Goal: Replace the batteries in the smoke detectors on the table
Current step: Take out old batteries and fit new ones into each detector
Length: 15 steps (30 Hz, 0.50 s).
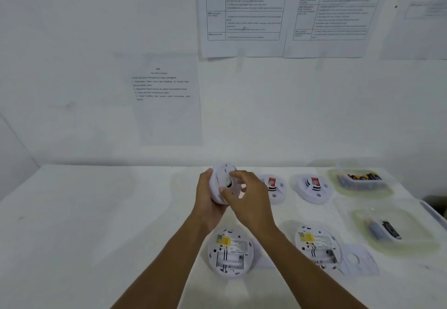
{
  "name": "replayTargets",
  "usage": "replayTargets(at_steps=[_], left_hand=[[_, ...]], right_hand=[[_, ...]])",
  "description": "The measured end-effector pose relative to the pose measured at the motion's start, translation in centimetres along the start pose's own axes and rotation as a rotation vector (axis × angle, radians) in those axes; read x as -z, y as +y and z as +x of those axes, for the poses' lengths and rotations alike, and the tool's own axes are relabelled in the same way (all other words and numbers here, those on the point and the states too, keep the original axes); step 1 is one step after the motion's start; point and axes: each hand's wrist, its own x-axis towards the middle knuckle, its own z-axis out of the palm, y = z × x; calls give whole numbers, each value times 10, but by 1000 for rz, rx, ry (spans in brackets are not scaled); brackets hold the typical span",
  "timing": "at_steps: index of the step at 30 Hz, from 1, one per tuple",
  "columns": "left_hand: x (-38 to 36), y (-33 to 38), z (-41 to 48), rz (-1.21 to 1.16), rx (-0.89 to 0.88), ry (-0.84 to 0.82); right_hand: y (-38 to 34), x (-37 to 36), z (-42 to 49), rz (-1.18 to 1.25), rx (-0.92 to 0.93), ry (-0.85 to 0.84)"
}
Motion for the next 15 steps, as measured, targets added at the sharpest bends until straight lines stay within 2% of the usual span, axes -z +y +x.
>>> replayTargets(at_steps=[9, 15], left_hand=[[9, 7, -2, 42, -5, 38], [20, 19, 0, 70, 57, 60]], right_hand=[[-8, -6, 0, -234, 125, -44], [-10, -2, 7, -289, 213, -171]])
